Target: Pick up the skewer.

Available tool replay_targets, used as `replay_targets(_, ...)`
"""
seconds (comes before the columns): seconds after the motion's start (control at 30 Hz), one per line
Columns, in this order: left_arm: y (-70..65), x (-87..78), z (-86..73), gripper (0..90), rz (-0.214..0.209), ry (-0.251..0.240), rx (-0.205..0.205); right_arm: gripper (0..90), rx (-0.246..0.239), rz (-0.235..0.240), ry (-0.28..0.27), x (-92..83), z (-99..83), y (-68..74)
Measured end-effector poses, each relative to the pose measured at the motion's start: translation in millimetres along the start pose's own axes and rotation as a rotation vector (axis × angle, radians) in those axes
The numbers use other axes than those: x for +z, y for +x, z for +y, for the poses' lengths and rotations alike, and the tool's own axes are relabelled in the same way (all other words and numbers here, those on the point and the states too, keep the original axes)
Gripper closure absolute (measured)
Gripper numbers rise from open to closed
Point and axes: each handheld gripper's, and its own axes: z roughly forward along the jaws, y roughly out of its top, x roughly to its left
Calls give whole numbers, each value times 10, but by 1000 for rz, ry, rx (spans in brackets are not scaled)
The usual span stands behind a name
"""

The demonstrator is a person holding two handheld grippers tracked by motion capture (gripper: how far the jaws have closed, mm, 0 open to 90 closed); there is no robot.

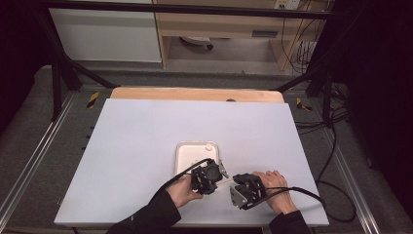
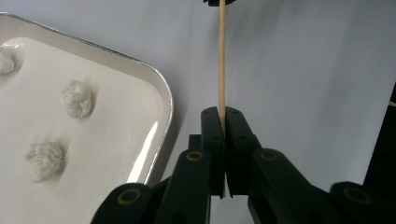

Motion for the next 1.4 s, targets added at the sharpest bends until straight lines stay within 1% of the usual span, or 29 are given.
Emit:
replay_targets(0.03,-3,0,-1,877,2,-3,-3,886,-9,-3,-1,-2,0,-7)
replay_targets(0.07,-7,-2,0,879,6,-3,-1,885,0,-1,4,-6,1,-2)
replay_targets(0.13,-24,-4,-9,880,18,-18,1,885,15,-2,6,-10,-2,5)
replay_targets(0.2,-28,-9,-12,881,24,-22,6,883,14,-5,3,-13,-1,-2)
replay_targets(0.27,-27,-18,-21,881,28,-29,2,875,22,-17,-2,-15,-2,-8)
replay_targets(0.3,-23,-24,-27,881,27,-29,2,864,49,-20,-4,-21,1,-7)
replay_targets(0.33,-22,-33,-43,881,38,-34,0,839,72,-26,-17,-28,-4,-22)
replay_targets(0.37,-22,-33,-43,881,38,-34,0,801,101,-23,-30,-38,-11,-35)
replay_targets(0.4,-13,-47,-54,881,46,-28,4,755,145,-21,-49,-50,-18,-46)
replay_targets(0.43,-1,-55,-80,881,49,-45,-6,755,145,-21,-49,-50,-18,-46)
replay_targets(0.47,14,-66,-104,881,52,-54,-18,654,243,-18,-74,-81,-46,-90)
replay_targets(0.5,48,-98,-152,881,57,-67,-29,617,293,-5,-87,-96,-63,-111)
replay_targets(0.53,48,-98,-152,881,57,-67,-29,588,331,-1,-93,-105,-81,-123)
replay_targets(0.57,82,-132,-224,881,53,-91,-43,562,387,11,-109,-125,-113,-143)
replay_targets(0.6,94,-146,-249,881,54,-96,-48,524,433,14,-126,-140,-143,-151)
replay_targets(0.63,94,-146,-249,881,54,-96,-48,524,433,14,-126,-140,-143,-151)
replay_targets(0.67,112,-176,-292,881,66,-103,-54,452,527,23,-153,-165,-201,-167)
replay_targets(0.73,136,-212,-359,880,71,-118,-70,378,615,43,-174,-185,-264,-178)
replay_targets(0.77,147,-226,-391,880,76,-126,-80,378,615,43,-174,-185,-264,-178)
replay_targets(0.8,155,-238,-422,880,84,-133,-86,340,661,55,-188,-184,-295,-180)
replay_targets(0.83,164,-250,-455,880,91,-141,-92,265,741,81,-198,-182,-357,-185)
replay_targets(0.87,177,-265,-487,880,90,-151,-104,232,778,93,-203,-175,-386,-186)
replay_targets(0.93,194,-297,-546,880,89,-176,-121,200,847,115,-212,-165,-441,-176)
replay_targets(0.97,199,-314,-576,880,93,-186,-127,200,847,115,-212,-165,-441,-176)
replay_targets(1.03,206,-341,-638,880,101,-207,-137,167,901,141,-209,-151,-485,-164)
replay_targets(1.1,221,-369,-708,880,102,-228,-155,122,951,136,-201,-141,-513,-141)
replay_targets(1.2,243,-406,-822,880,95,-274,-190,98,998,131,-209,-131,-546,-112)
replay_targets(1.3,261,-445,-931,880,118,-306,-214,86,1041,139,-227,-121,-569,-99)
replay_targets(1.4,284,-485,-1050,880,124,-342,-244,77,1072,148,-240,-109,-574,-109)
